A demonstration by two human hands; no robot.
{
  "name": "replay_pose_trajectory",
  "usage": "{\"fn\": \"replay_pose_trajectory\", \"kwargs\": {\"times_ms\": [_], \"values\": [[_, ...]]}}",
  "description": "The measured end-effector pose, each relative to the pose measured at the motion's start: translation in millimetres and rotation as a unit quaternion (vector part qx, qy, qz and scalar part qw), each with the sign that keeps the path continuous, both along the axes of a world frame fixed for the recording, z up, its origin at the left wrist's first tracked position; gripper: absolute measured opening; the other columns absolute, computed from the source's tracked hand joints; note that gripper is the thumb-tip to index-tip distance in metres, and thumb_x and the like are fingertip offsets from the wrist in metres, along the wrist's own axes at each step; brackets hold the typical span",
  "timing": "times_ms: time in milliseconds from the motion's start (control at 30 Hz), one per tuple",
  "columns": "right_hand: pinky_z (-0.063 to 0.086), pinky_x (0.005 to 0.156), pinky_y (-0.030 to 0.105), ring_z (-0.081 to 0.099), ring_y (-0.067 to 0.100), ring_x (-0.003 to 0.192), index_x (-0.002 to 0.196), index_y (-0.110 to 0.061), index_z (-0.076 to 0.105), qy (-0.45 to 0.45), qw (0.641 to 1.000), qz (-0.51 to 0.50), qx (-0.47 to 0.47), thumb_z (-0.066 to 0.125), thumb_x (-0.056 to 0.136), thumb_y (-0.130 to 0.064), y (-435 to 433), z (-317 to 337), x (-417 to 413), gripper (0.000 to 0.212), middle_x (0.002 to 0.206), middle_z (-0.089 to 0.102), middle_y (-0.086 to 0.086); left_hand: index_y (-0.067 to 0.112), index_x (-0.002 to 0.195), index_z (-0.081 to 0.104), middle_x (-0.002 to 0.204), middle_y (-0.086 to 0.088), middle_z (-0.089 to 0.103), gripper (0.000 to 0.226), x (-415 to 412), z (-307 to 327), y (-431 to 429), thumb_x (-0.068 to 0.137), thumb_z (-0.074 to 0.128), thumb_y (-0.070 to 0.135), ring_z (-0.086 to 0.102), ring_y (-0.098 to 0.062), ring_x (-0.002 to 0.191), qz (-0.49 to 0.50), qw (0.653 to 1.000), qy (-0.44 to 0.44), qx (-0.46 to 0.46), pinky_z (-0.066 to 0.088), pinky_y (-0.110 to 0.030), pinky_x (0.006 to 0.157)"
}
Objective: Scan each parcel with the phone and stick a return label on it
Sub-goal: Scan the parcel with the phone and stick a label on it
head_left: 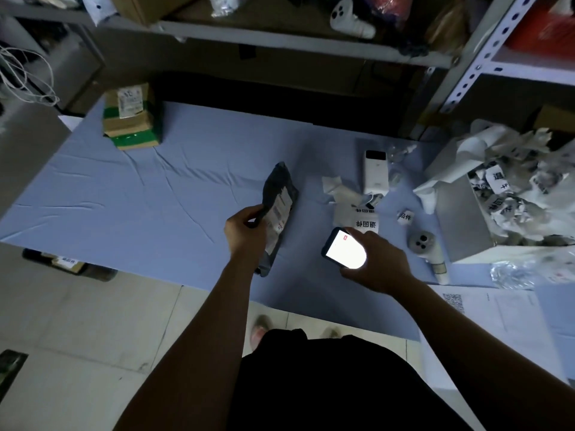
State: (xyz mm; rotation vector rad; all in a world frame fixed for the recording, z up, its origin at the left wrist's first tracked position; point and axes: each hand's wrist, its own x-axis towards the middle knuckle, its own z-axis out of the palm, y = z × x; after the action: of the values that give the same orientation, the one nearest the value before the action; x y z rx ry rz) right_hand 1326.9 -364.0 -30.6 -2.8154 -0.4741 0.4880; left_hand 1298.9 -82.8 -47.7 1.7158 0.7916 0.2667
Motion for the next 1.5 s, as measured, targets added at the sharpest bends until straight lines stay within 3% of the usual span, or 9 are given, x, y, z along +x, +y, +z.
{"fn": "replay_pose_trajectory", "kwargs": {"times_ms": [67, 167, 400, 533, 667, 933, 1133, 1367, 1500], "values": [[0.044, 0.082, 0.033, 0.057, 0.022, 0.116, 0.150, -0.048, 0.026, 0.000, 1.000, -0.008, -0.007, 0.072, 0.071, -0.064, 4.6, 2.1, -1.3, 0.093, 0.125, 0.059, -0.004, 0.023, 0.104, 0.078, 0.091, 0.011, 0.075, 0.035, 1.8, -1.3, 7.3, 0.083, 0.070, -0.003, 0.070, 0.000, 0.074, -0.014, 1.000, -0.001, 0.000, 0.056, -0.014, 0.063], [0.037, 0.078, 0.031, 0.056, 0.021, 0.116, 0.149, -0.049, 0.026, 0.000, 1.000, -0.029, -0.009, 0.073, 0.070, -0.065, 10.9, 3.7, -4.7, 0.094, 0.125, 0.059, -0.006, 0.028, 0.105, 0.078, 0.087, 0.019, 0.074, 0.040, 0.9, -4.7, 17.0, 0.082, 0.069, -0.004, 0.072, -0.004, 0.077, -0.021, 0.999, 0.010, -0.031, 0.060, -0.022, 0.067], [0.038, 0.080, 0.031, 0.056, 0.018, 0.114, 0.152, -0.049, 0.020, -0.003, 0.998, -0.056, -0.010, 0.072, 0.071, -0.064, 20.1, 0.9, -19.2, 0.098, 0.119, 0.058, -0.008, 0.020, 0.114, 0.076, 0.089, 0.021, 0.073, 0.038, -0.2, -7.7, 36.7, 0.082, 0.076, -0.001, 0.071, 0.002, 0.077, -0.043, 0.998, -0.001, -0.053, 0.057, -0.015, 0.063], [0.044, 0.088, 0.036, 0.054, 0.018, 0.121, 0.152, -0.047, 0.024, -0.004, 0.998, -0.060, -0.012, 0.072, 0.070, -0.065, 18.4, 4.2, -25.9, 0.096, 0.130, 0.058, -0.009, 0.032, 0.097, 0.077, 0.082, 0.020, 0.075, 0.037, 1.9, -3.2, 51.2, 0.081, 0.078, -0.001, 0.072, 0.000, 0.073, -0.047, 0.996, -0.029, -0.070, 0.056, -0.017, 0.059], [0.047, 0.088, 0.038, 0.056, 0.019, 0.117, 0.152, -0.047, 0.027, 0.001, 0.998, -0.053, -0.015, 0.072, 0.070, -0.065, 15.1, 5.0, -27.8, 0.095, 0.126, 0.059, -0.009, 0.037, 0.084, 0.077, 0.084, 0.016, 0.077, 0.040, 7.3, -7.2, 61.5, 0.080, 0.078, -0.002, 0.074, -0.005, 0.081, -0.029, 0.995, -0.039, -0.091, 0.061, -0.024, 0.068], [0.041, 0.076, 0.031, 0.058, 0.019, 0.109, 0.151, -0.048, 0.026, -0.003, 1.000, -0.010, -0.012, 0.074, 0.068, -0.064, 8.4, 11.1, -11.0, 0.097, 0.113, 0.060, -0.010, 0.016, 0.096, 0.079, 0.087, 0.007, 0.077, 0.022, 28.1, 7.9, 60.1, 0.080, 0.081, 0.001, 0.074, -0.006, 0.081, -0.030, 0.994, -0.020, -0.103, 0.059, -0.019, 0.074], [0.050, 0.085, 0.040, 0.058, 0.027, 0.114, 0.151, -0.045, 0.032, -0.004, 1.000, -0.014, 0.022, 0.080, 0.068, -0.057, 6.3, 6.8, -3.6, 0.096, 0.119, 0.062, -0.003, 0.009, 0.094, 0.080, 0.084, 0.003, 0.078, 0.021, 37.6, 12.1, 56.9, 0.077, 0.082, -0.003, 0.074, -0.006, 0.079, -0.007, 0.994, 0.014, -0.111, 0.056, -0.014, 0.071], [0.051, 0.097, 0.049, 0.055, 0.030, 0.127, 0.151, -0.045, 0.029, 0.004, 0.999, -0.020, 0.050, 0.079, 0.069, -0.061, -2.3, 5.3, 6.0, 0.097, 0.139, 0.058, 0.000, 0.012, 0.091, 0.082, 0.079, 0.004, 0.078, 0.022, 35.8, 11.5, 62.2, 0.074, 0.081, -0.003, 0.075, -0.007, 0.073, 0.024, 0.993, 0.031, -0.107, 0.055, -0.013, 0.065], [0.049, 0.097, 0.048, 0.055, 0.032, 0.126, 0.151, -0.045, 0.029, 0.004, 0.999, -0.015, 0.044, 0.076, 0.068, -0.063, -3.2, 7.7, 12.7, 0.097, 0.140, 0.058, 0.001, 0.011, 0.092, 0.082, 0.078, 0.006, 0.078, 0.022, 36.9, 13.7, 61.8, 0.074, 0.082, -0.002, 0.074, -0.005, 0.072, 0.025, 0.994, 0.044, -0.098, 0.055, -0.013, 0.066]]}}
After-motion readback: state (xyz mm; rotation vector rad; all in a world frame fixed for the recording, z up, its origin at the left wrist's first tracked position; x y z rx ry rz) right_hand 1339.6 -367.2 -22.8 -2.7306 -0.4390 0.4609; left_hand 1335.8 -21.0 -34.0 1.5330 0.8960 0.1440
